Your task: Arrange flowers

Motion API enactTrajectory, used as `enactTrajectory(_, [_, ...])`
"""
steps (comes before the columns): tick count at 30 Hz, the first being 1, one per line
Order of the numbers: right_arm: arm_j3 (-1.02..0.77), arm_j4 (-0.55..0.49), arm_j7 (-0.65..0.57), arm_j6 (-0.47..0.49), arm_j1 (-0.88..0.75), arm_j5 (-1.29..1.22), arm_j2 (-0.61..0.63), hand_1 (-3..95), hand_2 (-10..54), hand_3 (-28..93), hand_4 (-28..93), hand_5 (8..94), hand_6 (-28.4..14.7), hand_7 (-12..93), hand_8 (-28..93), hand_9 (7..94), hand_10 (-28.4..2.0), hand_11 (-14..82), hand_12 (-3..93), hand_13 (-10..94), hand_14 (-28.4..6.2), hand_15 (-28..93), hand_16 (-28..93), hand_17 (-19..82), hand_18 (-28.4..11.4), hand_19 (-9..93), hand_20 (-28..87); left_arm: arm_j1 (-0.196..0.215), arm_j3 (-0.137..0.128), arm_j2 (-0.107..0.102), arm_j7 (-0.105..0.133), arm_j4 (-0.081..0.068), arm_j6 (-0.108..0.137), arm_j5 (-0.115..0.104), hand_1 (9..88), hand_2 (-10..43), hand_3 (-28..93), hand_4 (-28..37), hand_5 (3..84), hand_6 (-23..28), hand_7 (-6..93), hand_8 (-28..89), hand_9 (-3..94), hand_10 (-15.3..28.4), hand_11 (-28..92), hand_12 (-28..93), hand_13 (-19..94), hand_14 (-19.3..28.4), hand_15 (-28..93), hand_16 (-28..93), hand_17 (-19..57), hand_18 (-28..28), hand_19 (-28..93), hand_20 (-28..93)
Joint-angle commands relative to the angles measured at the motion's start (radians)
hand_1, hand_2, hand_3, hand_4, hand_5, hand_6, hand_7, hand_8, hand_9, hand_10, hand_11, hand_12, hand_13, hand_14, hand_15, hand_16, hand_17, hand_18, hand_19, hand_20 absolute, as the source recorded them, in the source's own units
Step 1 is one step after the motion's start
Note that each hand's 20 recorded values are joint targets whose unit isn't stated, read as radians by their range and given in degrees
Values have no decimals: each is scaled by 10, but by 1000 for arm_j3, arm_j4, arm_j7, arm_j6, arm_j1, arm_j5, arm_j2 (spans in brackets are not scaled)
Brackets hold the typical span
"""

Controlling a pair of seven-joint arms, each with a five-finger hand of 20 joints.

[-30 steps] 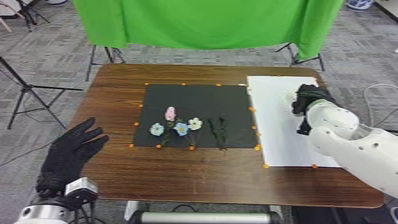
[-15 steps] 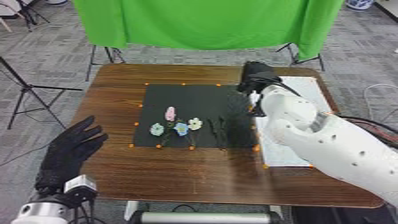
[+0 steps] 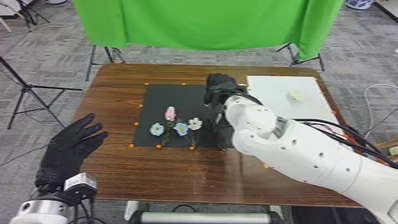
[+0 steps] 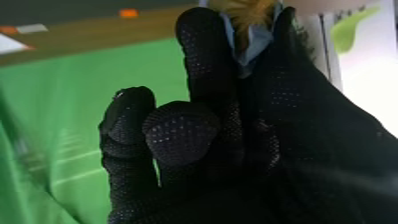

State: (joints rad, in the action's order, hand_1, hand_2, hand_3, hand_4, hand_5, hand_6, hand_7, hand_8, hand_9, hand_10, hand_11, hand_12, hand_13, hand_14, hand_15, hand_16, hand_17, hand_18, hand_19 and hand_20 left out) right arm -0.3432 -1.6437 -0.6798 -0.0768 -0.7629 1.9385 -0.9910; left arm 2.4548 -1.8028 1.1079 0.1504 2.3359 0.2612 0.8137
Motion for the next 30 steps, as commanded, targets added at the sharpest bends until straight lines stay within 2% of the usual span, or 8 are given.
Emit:
enactTrajectory(1, [23,13,-44,39,-22,35,22,531,-95,810,-283,808,19,271,-6,928,-67,145,365,755,-51,824,168,351,-205,932,294,-6,-1,8,-24,-8,-20,4,244,50,834,-195,380,106,147,-102,344,196,254,86,260,268,490,-102,-92,240,598,-66])
enactTrajectory(8, [-33,4,-32,89,-61,15,9,509,-95,820,-283,790,17,273,-17,911,-69,150,366,744,-57,827,167,337,-207,932,285,-13,-2,5,-29,-10,-24,5,244,50,834,-196,381,107,146,-101,343,196,254,86,260,269,490,-102,-92,241,598,-66])
enactTrajectory(11, [-41,-2,-37,98,-64,10,7,482,-95,824,-283,770,12,270,-25,895,-73,165,362,744,-59,833,164,334,-210,932,285,-24,-2,11,-49,-11,-35,12,245,50,834,-196,381,107,147,-101,343,196,255,86,260,269,491,-102,-92,241,599,-66])
enactTrajectory(13, [-75,-5,-40,153,-83,13,-5,471,-95,826,-283,757,7,268,-28,880,-76,176,359,741,-61,839,164,329,-210,932,287,-18,-4,11,-46,-9,-36,12,245,50,834,-196,381,107,147,-101,343,196,256,86,260,269,491,-102,-92,241,599,-66])
enactTrajectory(15, [-127,-9,-43,214,-112,0,-24,457,-95,832,-283,732,3,272,-38,855,-82,205,345,729,-63,850,164,319,-212,932,291,-20,-6,11,-52,-10,-34,12,245,51,833,-197,382,107,146,-101,344,196,255,85,266,271,497,-101,-92,240,598,-66])
enactTrajectory(22, [-163,-21,-32,244,-135,37,-48,374,-95,876,-283,660,-2,228,-148,755,-115,367,242,699,-79,877,152,294,-219,932,287,-29,-8,18,-69,-12,-38,17,245,51,833,-195,383,108,146,-101,348,199,256,84,269,273,506,-105,-91,240,599,-66])
enactTrajectory(25, [-177,-33,-39,261,-142,38,-50,344,-95,895,-282,641,-8,219,-152,721,-130,423,195,693,-84,882,146,291,-222,932,287,-25,-5,18,-65,-12,-42,18,245,52,833,-195,384,108,146,-101,348,199,256,84,269,273,506,-107,-91,240,601,-66])
enactTrajectory(30, [-218,-52,-43,319,-166,43,-52,322,-94,898,-282,623,-16,210,-151,694,-143,442,182,687,-91,887,144,283,-229,932,287,-16,-6,20,-66,-10,-43,20,244,52,833,-195,384,108,146,-101,348,199,256,84,269,273,508,-108,-91,240,601,-67])
